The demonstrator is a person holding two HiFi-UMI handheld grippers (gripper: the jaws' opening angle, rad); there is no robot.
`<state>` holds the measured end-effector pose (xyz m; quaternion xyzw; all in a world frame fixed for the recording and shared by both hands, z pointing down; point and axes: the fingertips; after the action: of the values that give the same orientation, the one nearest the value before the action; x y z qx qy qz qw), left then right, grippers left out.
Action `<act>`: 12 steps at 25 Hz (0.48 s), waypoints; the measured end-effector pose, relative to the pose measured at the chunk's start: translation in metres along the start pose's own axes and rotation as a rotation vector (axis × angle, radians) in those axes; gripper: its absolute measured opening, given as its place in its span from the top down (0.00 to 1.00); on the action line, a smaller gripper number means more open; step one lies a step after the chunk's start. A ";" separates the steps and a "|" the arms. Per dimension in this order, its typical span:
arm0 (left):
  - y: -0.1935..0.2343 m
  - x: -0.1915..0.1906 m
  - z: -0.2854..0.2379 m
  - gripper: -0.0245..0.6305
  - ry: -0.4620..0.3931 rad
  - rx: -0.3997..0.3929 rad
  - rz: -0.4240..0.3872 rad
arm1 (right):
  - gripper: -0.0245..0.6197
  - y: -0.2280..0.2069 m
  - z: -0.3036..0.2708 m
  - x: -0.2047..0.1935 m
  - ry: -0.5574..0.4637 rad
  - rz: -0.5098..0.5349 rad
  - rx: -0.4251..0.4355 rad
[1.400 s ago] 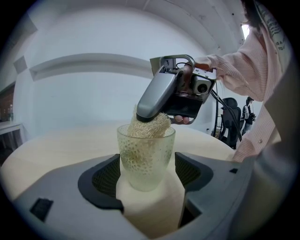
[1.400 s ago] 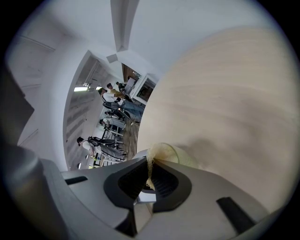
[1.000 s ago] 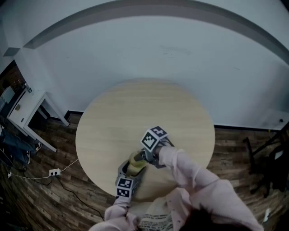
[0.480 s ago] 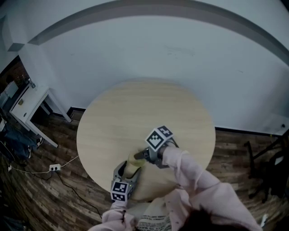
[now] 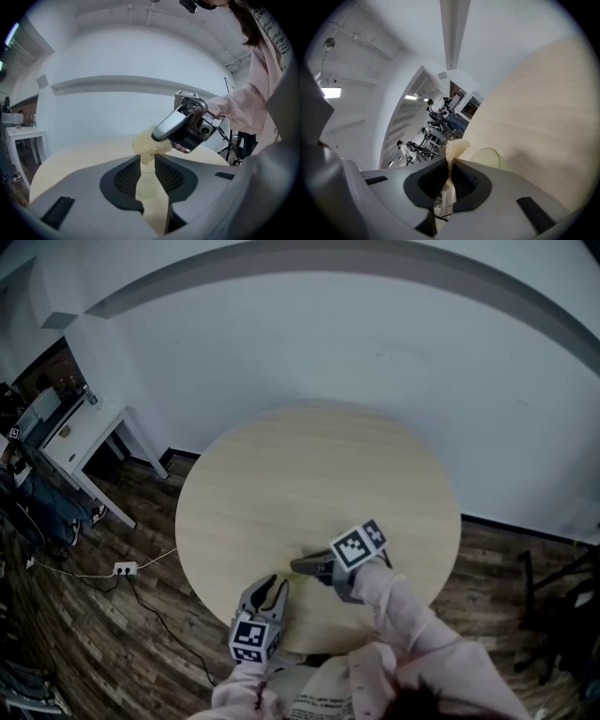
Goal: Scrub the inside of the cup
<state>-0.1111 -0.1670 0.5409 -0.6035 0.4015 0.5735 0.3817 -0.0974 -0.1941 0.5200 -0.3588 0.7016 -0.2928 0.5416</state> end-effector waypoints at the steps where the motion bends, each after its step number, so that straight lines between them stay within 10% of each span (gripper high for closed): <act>1: -0.001 0.004 0.000 0.83 -0.003 0.003 -0.002 | 0.93 0.002 0.001 0.001 -0.021 0.012 0.003; 12: 0.006 0.038 0.020 0.97 -0.014 0.092 0.035 | 0.93 0.024 0.011 0.003 -0.252 0.216 0.059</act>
<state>-0.1231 -0.1529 0.5020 -0.5739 0.4353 0.5655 0.4017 -0.0912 -0.1835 0.4963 -0.2991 0.6538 -0.2060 0.6638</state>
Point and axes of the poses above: the fingertips, and each gripper's own axes: z backward along the fingers, y to its left, x out of its top, and after that the axes turned 12 degrees about -y, right-handed
